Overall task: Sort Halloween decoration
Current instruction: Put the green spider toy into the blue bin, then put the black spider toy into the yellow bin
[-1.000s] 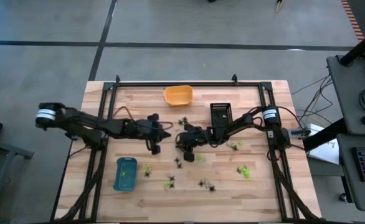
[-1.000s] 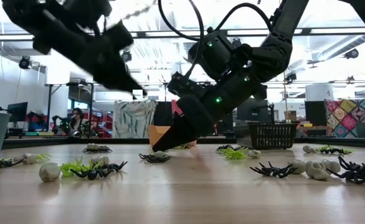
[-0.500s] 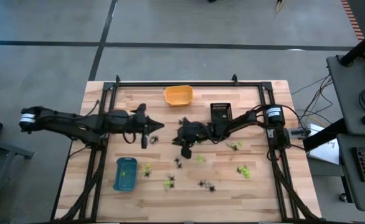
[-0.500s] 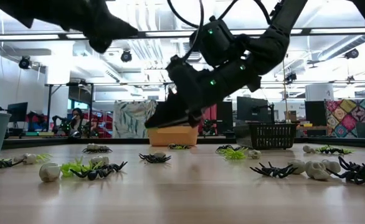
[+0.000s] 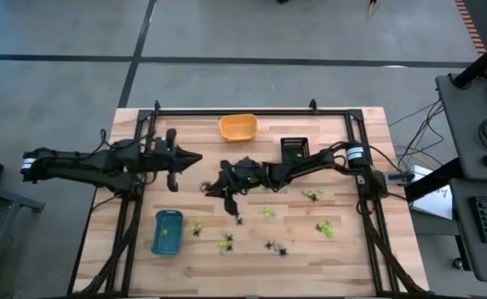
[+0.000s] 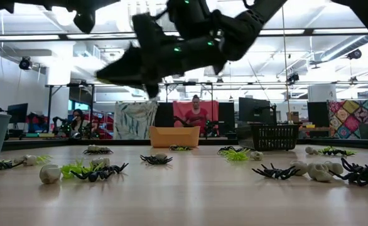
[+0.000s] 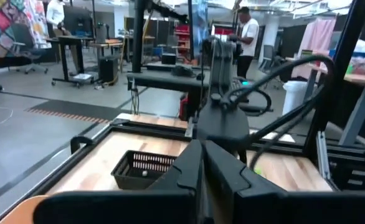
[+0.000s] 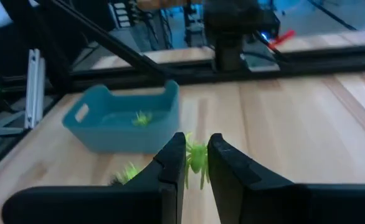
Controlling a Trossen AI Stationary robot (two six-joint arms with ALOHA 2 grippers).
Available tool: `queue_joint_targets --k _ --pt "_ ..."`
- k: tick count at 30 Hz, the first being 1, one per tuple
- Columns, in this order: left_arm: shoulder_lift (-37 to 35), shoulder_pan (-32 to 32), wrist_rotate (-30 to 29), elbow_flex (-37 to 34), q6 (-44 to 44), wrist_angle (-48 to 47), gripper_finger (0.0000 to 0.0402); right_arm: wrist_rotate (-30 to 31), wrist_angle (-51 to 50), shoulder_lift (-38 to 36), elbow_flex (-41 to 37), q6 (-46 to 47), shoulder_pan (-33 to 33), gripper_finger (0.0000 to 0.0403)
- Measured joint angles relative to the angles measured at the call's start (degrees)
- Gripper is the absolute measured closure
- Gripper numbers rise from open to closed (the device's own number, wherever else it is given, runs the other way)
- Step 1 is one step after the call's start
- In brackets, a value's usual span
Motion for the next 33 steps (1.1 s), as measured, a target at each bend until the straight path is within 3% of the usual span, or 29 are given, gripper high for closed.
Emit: queue_joint_targets --k 12,21,33 --pt "-5.28 -0.02 0.15 5.25 -1.33 -10.76 0.0402 -5.8 -0.38 14.83 21.12 -0.03 2.19 0.0352" --pt "-5.78 -0.02 0.17 6.23 -1.49 -11.85 0.0402 -9.55 -3.44 27.05 38.07 1.15 3.27 0.0352" --pt "-5.79 -0.02 0.21 4.34 -1.94 -12.17 0.0402 -8.99 -7.63 30.67 42.22 1.16 3.23 0.0333"
